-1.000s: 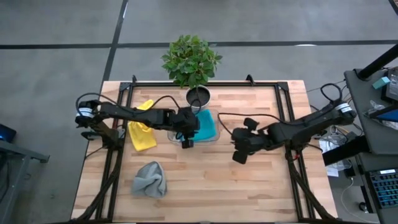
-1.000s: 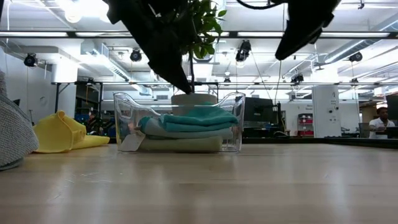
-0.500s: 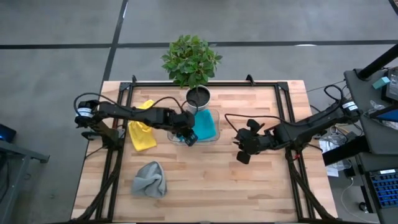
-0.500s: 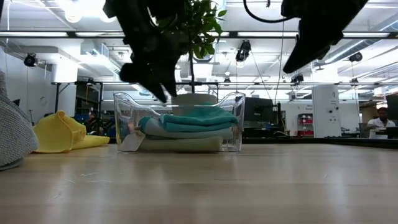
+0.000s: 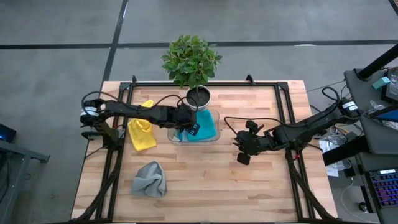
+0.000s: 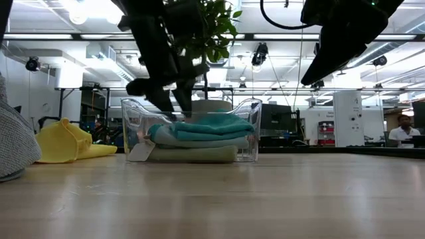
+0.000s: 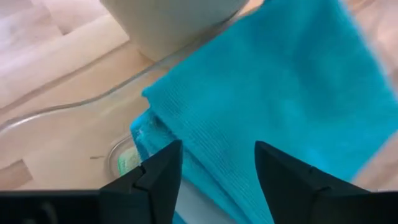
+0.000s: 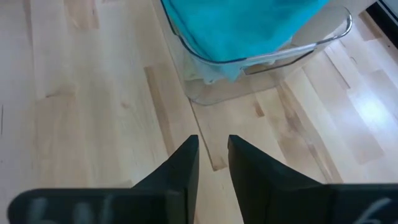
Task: Fold microfiber towels
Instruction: Stack the folded blue microfiber cloth on top of the folded light blue microfiber cloth
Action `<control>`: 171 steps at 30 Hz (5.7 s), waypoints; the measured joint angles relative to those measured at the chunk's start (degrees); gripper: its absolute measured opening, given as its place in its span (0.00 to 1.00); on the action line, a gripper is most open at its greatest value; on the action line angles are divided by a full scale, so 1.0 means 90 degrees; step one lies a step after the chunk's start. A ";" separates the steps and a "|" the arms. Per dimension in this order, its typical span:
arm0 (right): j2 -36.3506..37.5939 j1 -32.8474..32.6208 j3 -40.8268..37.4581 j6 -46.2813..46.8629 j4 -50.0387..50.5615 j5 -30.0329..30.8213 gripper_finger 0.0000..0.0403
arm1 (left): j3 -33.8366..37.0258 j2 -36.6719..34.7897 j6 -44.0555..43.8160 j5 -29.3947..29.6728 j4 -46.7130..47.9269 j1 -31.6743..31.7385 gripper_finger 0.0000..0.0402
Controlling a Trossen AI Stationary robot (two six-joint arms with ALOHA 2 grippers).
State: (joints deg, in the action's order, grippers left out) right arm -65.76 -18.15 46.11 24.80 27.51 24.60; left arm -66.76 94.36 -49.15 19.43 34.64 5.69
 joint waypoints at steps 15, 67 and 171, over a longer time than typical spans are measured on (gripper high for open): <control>0.0000 0.0000 -0.0002 0.0012 -0.0154 0.0000 0.21 | -0.0008 0.0201 0.0049 -0.0066 -0.0162 -0.0018 0.40; -0.0002 -0.0012 -0.0007 0.0071 -0.0326 -0.0012 0.19 | 0.0043 -0.0034 0.0158 0.0225 0.0480 -0.0145 0.00; -0.0002 -0.0012 -0.0019 -0.0160 -0.0329 -0.0063 0.18 | -0.0330 0.0343 -0.0194 -0.0800 -0.0005 -0.0128 0.18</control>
State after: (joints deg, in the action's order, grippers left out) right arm -65.78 -18.26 45.93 23.35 24.55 24.03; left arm -69.73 97.45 -50.89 12.23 34.59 4.54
